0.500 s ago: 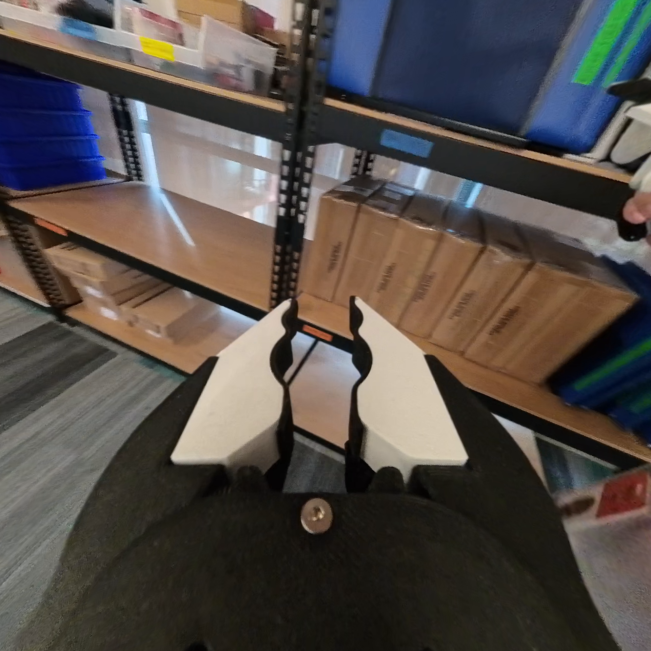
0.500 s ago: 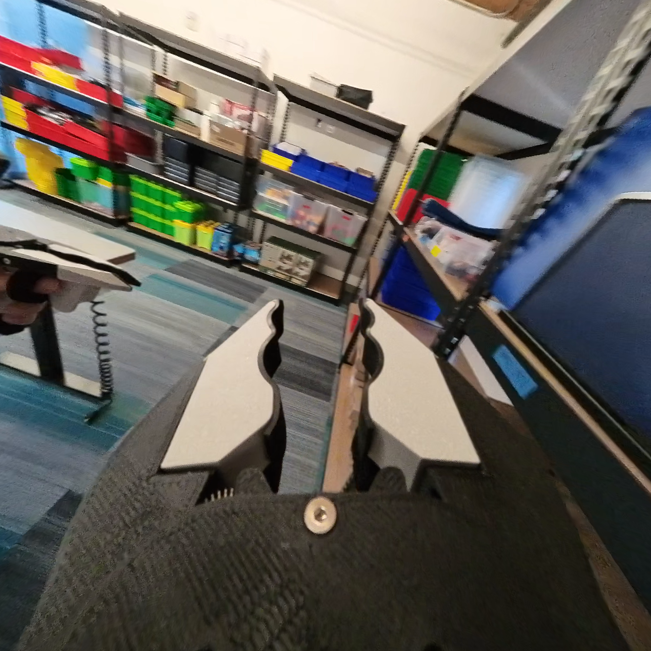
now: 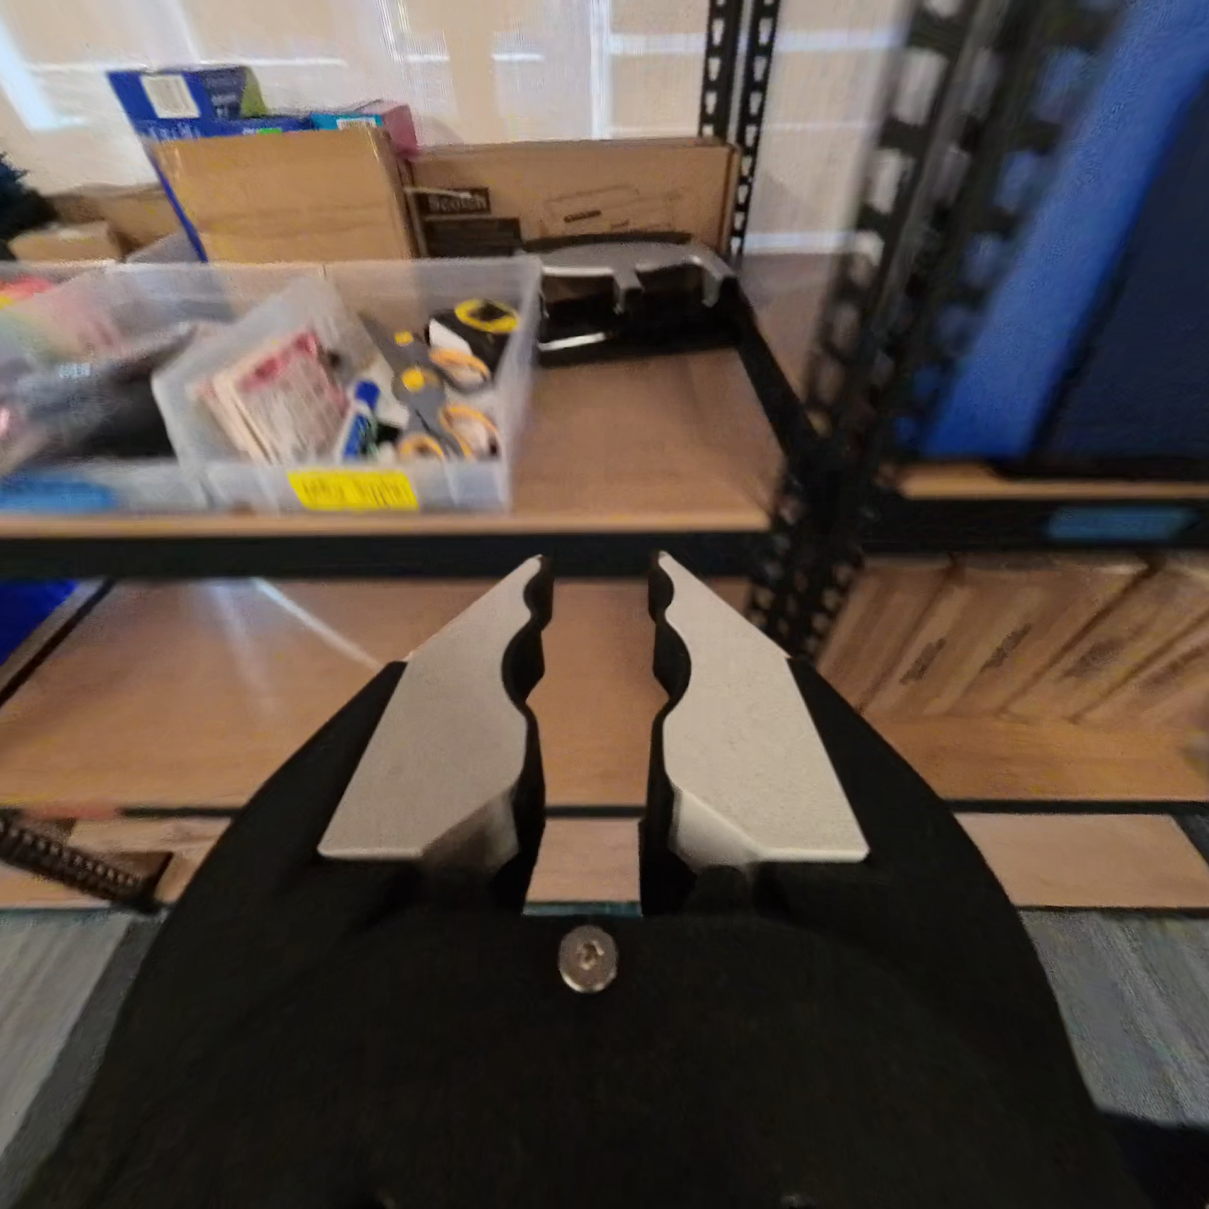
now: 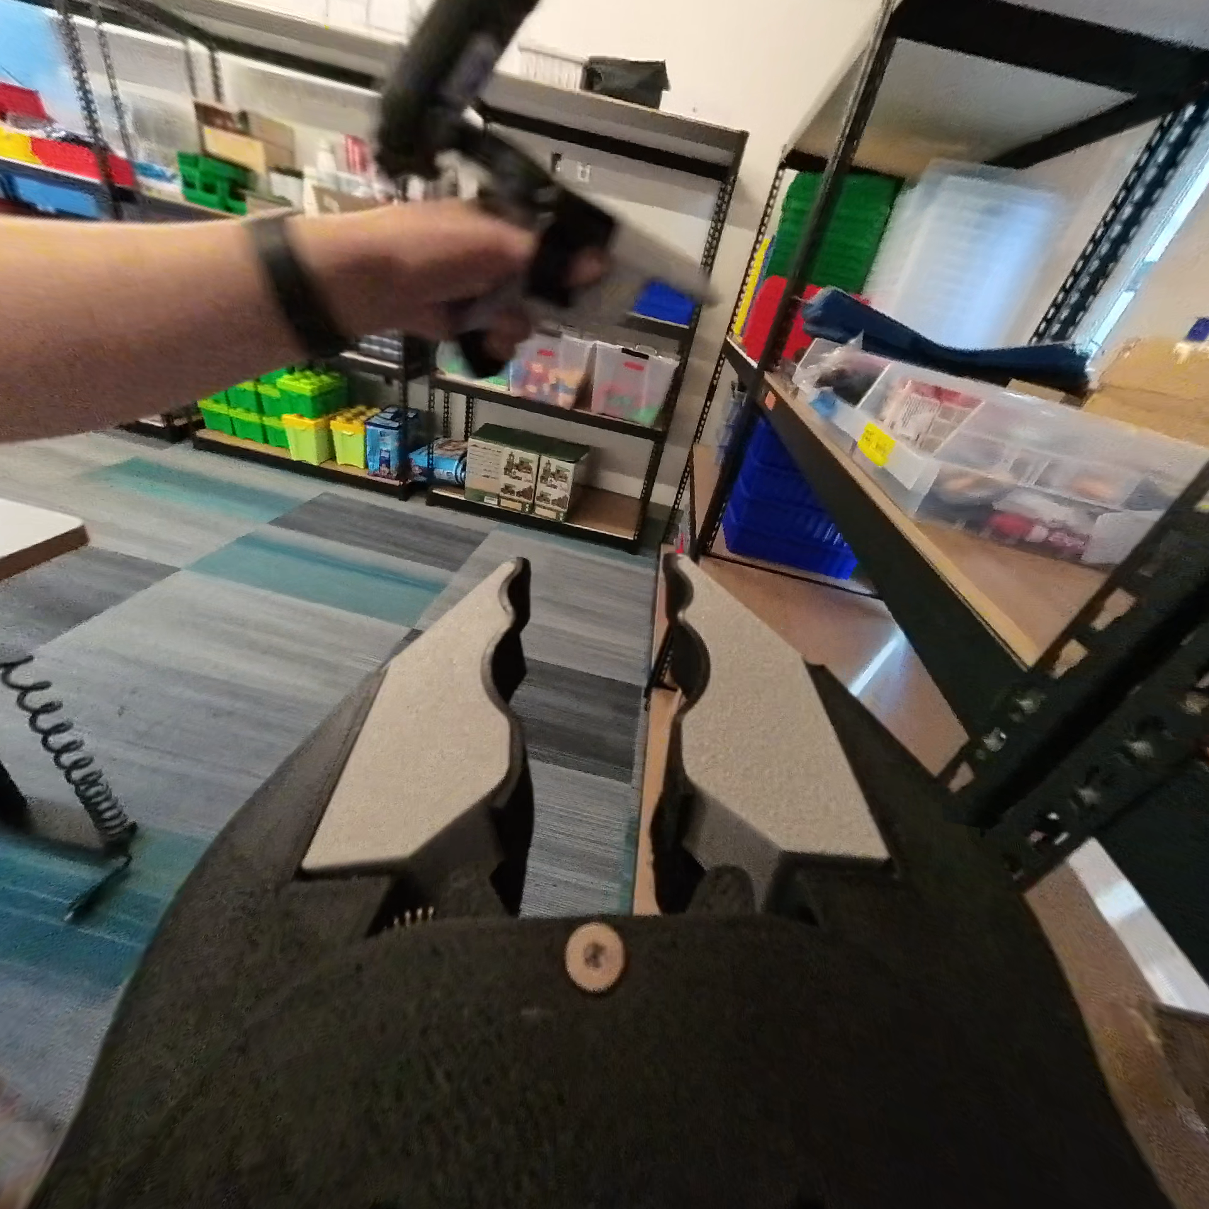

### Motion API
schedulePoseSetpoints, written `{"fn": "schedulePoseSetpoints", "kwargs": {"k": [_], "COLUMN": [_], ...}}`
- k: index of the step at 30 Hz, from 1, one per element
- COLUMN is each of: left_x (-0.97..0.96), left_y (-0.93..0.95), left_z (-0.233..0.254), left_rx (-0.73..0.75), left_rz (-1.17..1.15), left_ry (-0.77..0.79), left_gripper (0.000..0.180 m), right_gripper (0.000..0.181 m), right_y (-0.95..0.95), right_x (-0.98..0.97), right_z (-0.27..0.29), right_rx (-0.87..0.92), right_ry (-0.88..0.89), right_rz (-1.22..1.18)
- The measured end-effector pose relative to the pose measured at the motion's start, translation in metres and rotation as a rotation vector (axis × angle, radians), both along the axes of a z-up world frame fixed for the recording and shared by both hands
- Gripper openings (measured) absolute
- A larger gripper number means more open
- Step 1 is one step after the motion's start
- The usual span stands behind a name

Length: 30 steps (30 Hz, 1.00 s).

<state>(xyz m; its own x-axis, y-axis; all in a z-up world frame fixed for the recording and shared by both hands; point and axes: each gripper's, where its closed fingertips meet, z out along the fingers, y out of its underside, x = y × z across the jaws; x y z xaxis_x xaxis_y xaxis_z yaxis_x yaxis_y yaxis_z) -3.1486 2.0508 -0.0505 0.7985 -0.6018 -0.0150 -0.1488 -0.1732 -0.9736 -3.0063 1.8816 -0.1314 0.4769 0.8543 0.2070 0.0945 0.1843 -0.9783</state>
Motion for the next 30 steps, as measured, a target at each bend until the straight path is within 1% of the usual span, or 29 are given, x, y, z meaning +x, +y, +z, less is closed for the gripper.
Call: {"fn": "schedulePoseSetpoints", "kwargs": {"k": [1,3,4,6,9,13,14,16,18,19,21,22,25,30], "left_x": [0.004,0.016,0.024,0.036,0.042,0.049,0.051,0.056,0.061,0.06,0.061,0.063,0.07,0.077], "left_y": [0.047,0.137,0.176,0.245,0.318,0.356,0.359,0.358,0.356,0.359,0.367,0.368,0.367,0.36], "left_z": [0.013,0.025,0.022,0.007,-0.021,-0.051,-0.056,-0.066,-0.075,-0.077,-0.075,-0.072,-0.07,-0.06], "left_rx": [-0.009,-0.075,-0.131,-0.232,-0.333,-0.476,-0.509,-0.595,-0.657,-0.652,-0.598,-0.576,-0.526,-0.458], "left_rz": [-0.012,-0.015,-0.019,-0.006,0.014,-0.026,-0.047,-0.113,-0.176,-0.192,-0.209,-0.233,-0.309,-0.412], "left_ry": [0.003,0.0,0.015,0.077,0.211,0.33,0.333,0.34,0.341,0.348,0.333,0.315,0.296,0.247], "left_gripper": [0.027,0.029,0.029,0.031,0.033,0.041,0.044,0.044,0.044,0.044,0.031,0.027,0.025,0.021], "right_gripper": [0.04,0.04,0.041,0.041,0.04,0.037,0.037,0.037,0.037,0.037,0.037,0.037,0.034,0.032], "right_y": [0.004,0.022,0.032,0.046,0.066,0.095,0.101,0.11,0.118,0.121,0.125,0.124,0.112,0.079], "right_x": [-0.006,-0.003,0.003,0.016,0.039,0.056,0.054,0.038,0.016,0.005,-0.018,-0.031,-0.075,-0.148], "right_z": [-0.002,-0.012,-0.015,-0.019,-0.022,-0.017,-0.015,-0.008,-0.005,-0.004,-0.002,0.001,0.006,-0.032], "right_rx": [0.004,0.05,0.054,0.022,-0.01,-0.001,-0.02,-0.036,-0.026,-0.018,0.0,0.015,0.073,0.014], "right_ry": [-0.015,-0.121,-0.164,-0.185,-0.151,-0.052,-0.023,0.017,0.011,-0.002,-0.012,-0.003,0.046,0.093], "right_rz": [-0.015,-0.131,-0.206,-0.309,-0.438,-0.606,-0.639,-0.673,-0.685,-0.697,-0.746,-0.773,-0.891,-1.071]}}
